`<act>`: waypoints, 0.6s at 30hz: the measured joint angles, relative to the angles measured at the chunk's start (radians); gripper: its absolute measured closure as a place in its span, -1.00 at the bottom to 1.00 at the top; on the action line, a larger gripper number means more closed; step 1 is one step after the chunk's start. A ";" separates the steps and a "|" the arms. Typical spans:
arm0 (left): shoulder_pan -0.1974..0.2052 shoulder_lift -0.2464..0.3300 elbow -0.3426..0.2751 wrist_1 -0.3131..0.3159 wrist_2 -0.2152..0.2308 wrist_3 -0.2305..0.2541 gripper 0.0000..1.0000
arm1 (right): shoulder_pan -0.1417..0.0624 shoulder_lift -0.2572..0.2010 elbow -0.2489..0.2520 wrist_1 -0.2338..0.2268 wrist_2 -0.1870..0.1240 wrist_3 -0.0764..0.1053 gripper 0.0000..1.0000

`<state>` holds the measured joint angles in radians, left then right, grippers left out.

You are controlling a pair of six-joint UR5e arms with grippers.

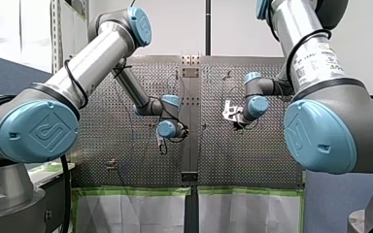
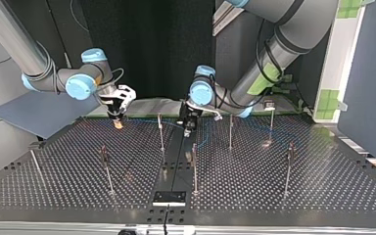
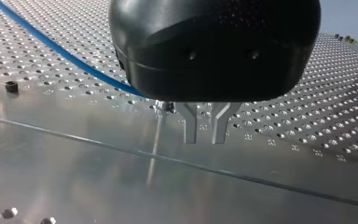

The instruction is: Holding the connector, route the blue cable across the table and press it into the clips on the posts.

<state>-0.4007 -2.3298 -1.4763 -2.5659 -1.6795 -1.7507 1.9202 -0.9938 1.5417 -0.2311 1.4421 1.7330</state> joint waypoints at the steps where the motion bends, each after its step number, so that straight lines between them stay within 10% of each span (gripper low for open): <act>1: -0.002 0.000 0.000 -0.005 -0.005 0.006 -0.46 | -0.002 0.000 0.000 0.002 0.000 0.000 1.00; 8: -0.025 0.009 0.001 -0.060 -0.060 0.047 -1.00 | -0.018 -0.001 -0.001 0.014 0.000 0.001 1.00; 18: -0.089 0.064 0.000 -0.137 -0.144 0.000 -1.00 | -0.062 -0.002 -0.001 0.041 -0.013 0.001 1.00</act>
<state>-0.4896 -2.2661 -1.4760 -2.7033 -1.8233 -1.7512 1.8585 -0.9953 1.5409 -0.1897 1.4287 1.7339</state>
